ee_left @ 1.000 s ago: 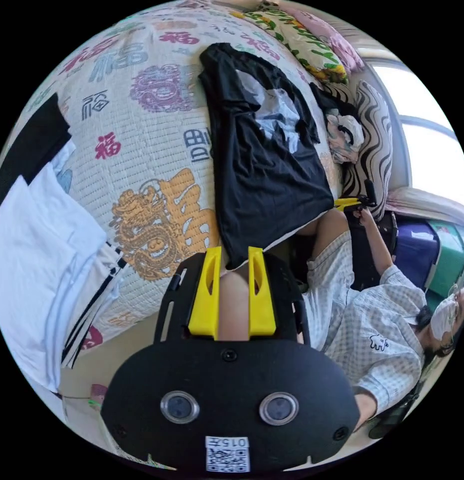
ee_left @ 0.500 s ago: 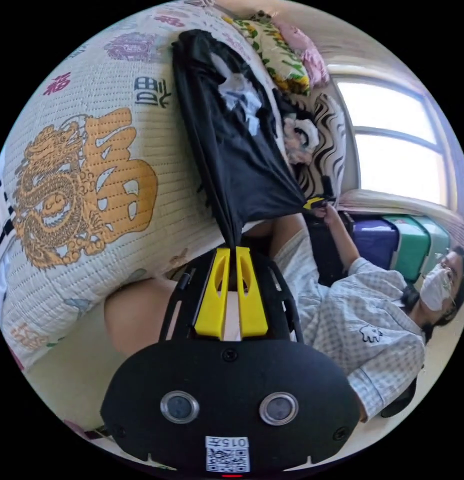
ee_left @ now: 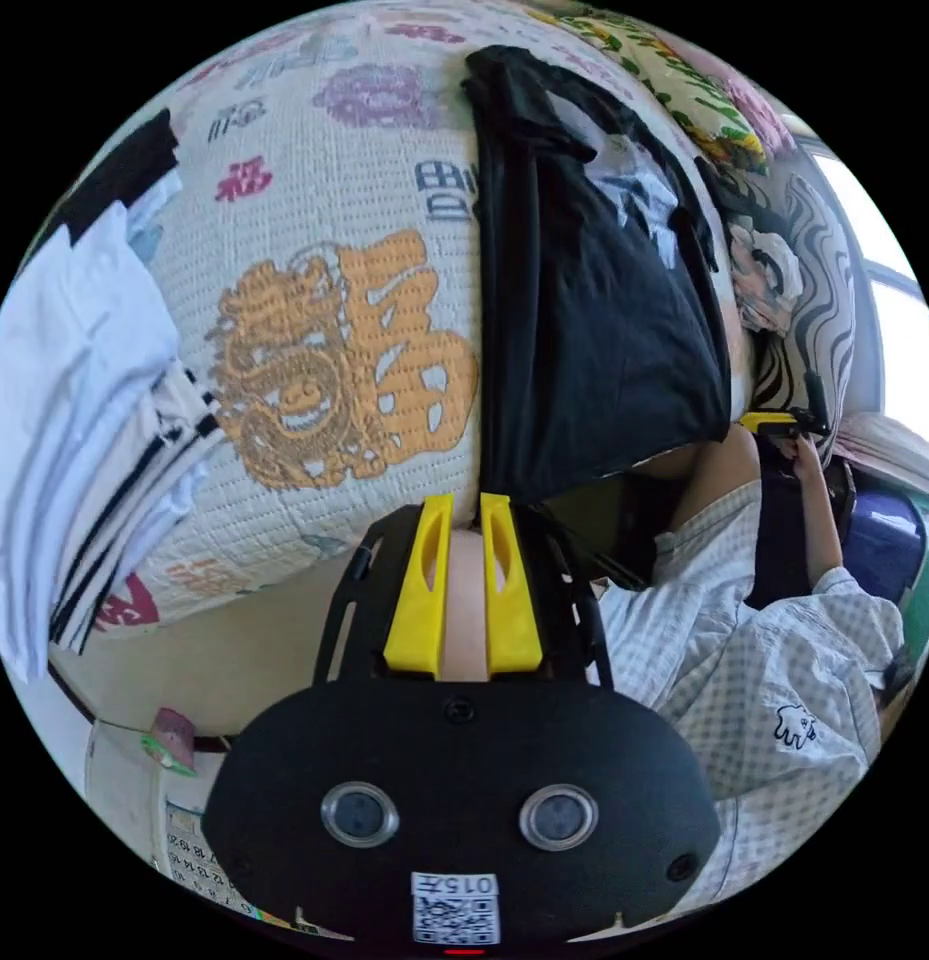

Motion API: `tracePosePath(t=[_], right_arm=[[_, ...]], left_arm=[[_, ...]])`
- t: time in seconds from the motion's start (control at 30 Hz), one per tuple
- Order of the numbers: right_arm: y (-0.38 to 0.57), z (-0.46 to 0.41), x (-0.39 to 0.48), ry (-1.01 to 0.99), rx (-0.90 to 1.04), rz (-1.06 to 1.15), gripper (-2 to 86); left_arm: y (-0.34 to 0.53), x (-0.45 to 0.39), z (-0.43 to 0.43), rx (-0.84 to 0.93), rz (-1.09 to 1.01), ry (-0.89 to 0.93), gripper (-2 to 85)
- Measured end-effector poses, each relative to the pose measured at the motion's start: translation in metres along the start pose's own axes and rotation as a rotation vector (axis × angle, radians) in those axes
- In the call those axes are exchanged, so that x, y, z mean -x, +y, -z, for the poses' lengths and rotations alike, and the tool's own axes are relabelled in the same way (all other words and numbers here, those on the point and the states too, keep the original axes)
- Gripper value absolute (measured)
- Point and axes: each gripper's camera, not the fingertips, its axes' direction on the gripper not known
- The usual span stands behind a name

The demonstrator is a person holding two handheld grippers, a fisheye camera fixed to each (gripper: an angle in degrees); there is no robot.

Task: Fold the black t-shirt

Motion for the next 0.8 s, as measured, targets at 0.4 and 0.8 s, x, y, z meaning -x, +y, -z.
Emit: tracePosePath(t=[0.4,0.8], right_arm=[[-0.154,0.031,0.046,0.559,-0.18,0.429,10.8],[-0.156,0.092,-0.01,0.257,-0.321,0.194,0.9]], left_arm=[[-0.321,-0.2,-0.048,-0.244,-0.296,0.475,8.5],[-0.422,-0.282,-0.065,-0.189,-0.069,0.368,0.0]])
